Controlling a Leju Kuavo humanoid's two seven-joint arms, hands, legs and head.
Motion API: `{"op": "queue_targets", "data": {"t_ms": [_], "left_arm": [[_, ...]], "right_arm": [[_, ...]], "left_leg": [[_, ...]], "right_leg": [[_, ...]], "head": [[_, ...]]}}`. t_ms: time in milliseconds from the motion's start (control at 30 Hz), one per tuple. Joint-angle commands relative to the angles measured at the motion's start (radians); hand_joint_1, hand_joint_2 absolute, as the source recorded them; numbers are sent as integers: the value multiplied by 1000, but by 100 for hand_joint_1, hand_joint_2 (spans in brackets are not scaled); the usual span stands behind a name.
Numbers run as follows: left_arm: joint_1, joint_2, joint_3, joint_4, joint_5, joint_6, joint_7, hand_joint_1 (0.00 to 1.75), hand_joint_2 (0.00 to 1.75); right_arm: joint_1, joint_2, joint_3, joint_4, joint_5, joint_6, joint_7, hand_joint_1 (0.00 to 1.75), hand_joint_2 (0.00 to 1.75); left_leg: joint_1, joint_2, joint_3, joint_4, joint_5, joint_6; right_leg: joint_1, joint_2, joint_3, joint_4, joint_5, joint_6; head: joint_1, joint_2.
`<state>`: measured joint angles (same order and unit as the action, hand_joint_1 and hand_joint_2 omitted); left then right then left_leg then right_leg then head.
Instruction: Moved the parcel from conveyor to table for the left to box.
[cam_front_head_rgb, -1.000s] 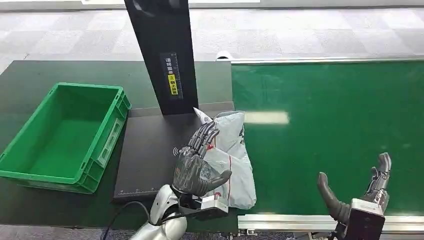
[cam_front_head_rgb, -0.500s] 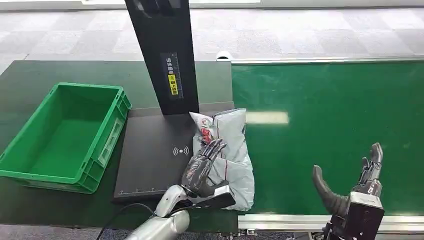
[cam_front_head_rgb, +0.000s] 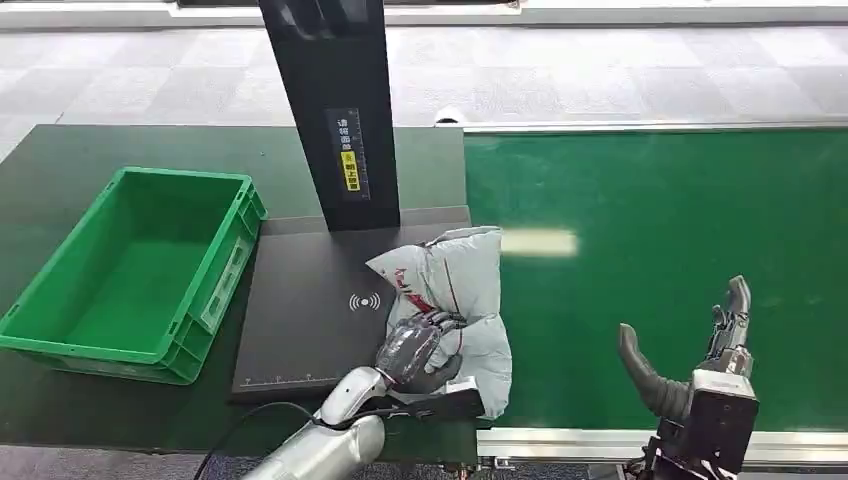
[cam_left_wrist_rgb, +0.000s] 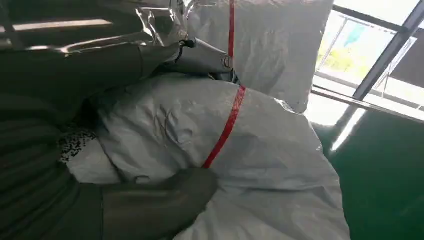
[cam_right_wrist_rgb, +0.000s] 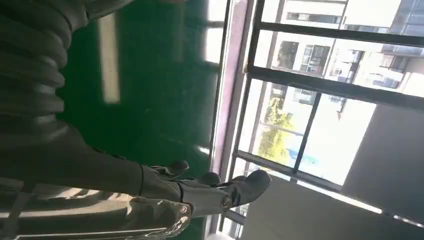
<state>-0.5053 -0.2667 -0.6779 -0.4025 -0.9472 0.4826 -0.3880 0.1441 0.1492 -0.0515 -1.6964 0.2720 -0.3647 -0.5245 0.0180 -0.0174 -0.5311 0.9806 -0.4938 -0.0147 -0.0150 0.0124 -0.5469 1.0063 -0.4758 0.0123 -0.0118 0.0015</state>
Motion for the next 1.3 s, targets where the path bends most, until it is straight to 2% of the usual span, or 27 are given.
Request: {"op": "queue_targets", "data": {"t_ms": [33,133,167,267,300,367,400,433,467,500,567,600,867,900,1000,1033,1067,1100,1167,1200,1267,1300], "left_arm": [[9,29,32,84,33,-2,-7,175,175],[6,29,71,70,78,-1,-42,175,175],[12,26,125,50,156,-48,-112,175,175],[-5,29,241,-30,336,-60,-272,175,175],[8,51,239,-173,404,-43,-310,175,175],[29,86,224,-343,432,-66,-283,175,175],[69,124,233,-585,497,-28,-310,175,175],[87,161,219,-712,498,-67,-235,175,175],[108,177,228,-813,507,-54,-227,175,175],[144,206,259,-973,546,34,-297,175,175],[178,250,284,-1108,562,45,-278,175,175],[195,260,329,-1178,591,130,-310,175,175],[200,264,336,-1189,598,145,-310,175,175],[193,270,327,-1194,595,208,-310,175,175],[193,266,342,-1200,587,216,-310,175,175],[185,245,406,-1190,580,216,-310,175,175],[-40,264,578,-825,481,208,-202,175,175],[-239,322,579,-476,452,165,-61,175,175],[-427,349,586,-136,376,127,29,175,175],[-488,364,592,-15,357,80,61,175,175],[-513,378,571,66,311,72,100,175,175],[-523,377,592,118,321,9,184,175,175]], "right_arm": [[-49,-24,-12,100,-10,-3,-7,0,175],[-53,-27,-10,106,-17,-8,-7,0,175],[-56,-26,-10,110,-22,-10,-7,0,175],[-56,-26,-11,110,-29,-25,-7,0,175],[-56,-28,-13,114,-36,-30,-7,0,175],[-58,-30,-15,120,-43,-32,-10,0,175],[-59,-29,-17,128,-52,-32,-14,0,175],[-59,-29,-18,132,-56,-33,-18,0,175],[-57,-28,-17,135,-57,-35,-21,0,175],[-46,-25,-16,136,-59,-38,-28,0,175],[-28,-20,-12,134,-61,-45,-42,0,175],[-9,-10,-16,125,-67,-58,-51,0,175],[-5,-9,-16,119,-68,-64,-56,0,175],[-5,-6,-19,119,-68,-67,-56,0,175],[-3,-3,-22,118,-69,-71,-56,0,175],[6,4,-28,111,-72,-75,-56,0,175],[20,16,-26,89,-82,-71,-60,0,175],[22,8,-18,71,-93,-76,-57,0,175],[27,-1,-15,49,-112,-71,-41,0,175],[28,-5,-14,43,-117,-63,-36,0,175],[29,-7,-12,43,-117,-59,-34,0,175],[25,-11,-7,55,-119,-52,-31,0,175]], "left_leg": [[0,3,0,-1,1,1],[0,4,0,-1,1,1],[0,5,-2,-2,2,1],[0,5,-1,-1,1,1],[0,3,-1,0,1,0],[0,3,-3,0,2,1],[0,3,-3,1,2,0],[0,4,-7,1,3,1],[1,3,-7,1,2,0],[1,5,-10,2,3,1],[1,5,-11,1,2,0],[1,7,-11,1,2,0],[1,5,-15,-1,3,1],[1,4,-16,0,3,1],[1,5,-16,0,3,1],[1,5,-16,0,3,1],[1,2,-17,0,3,0],[1,0,-17,1,5,-1],[1,-4,-16,1,6,-1],[1,-6,-17,1,8,-2],[2,-3,-16,1,8,-2],[2,-1,-17,1,9,-2]], "right_leg": [[0,2,-1,-1,2,-1],[0,2,-1,-1,2,-1],[0,2,-4,-2,4,-1],[0,2,-2,-1,2,-1],[1,1,-2,0,2,-1],[1,1,-5,0,2,-1],[1,1,-6,0,2,-1],[1,1,-10,1,3,-1],[1,1,-11,1,3,-1],[1,2,-15,2,3,-2],[2,4,-15,1,3,-2],[2,5,-17,1,3,-3],[2,2,-19,-1,3,-3],[2,2,-20,0,2,-2],[2,2,-20,0,3,-2],[2,2,-20,0,3,-2],[1,0,-20,1,2,-2],[2,-3,-20,2,3,-3],[1,-6,-19,2,2,-3],[1,-8,-20,2,3,-4],[2,-4,-20,2,4,-5],[3,-3,-22,2,6,-6]], "head": [[0,0],[0,0],[0,0],[0,0],[0,0],[0,0],[0,0],[-1,0],[0,0],[0,0],[0,0],[0,0],[0,0],[0,0],[0,0],[0,0],[0,0],[0,0],[-1,0],[0,0],[0,0],[0,0]]}}
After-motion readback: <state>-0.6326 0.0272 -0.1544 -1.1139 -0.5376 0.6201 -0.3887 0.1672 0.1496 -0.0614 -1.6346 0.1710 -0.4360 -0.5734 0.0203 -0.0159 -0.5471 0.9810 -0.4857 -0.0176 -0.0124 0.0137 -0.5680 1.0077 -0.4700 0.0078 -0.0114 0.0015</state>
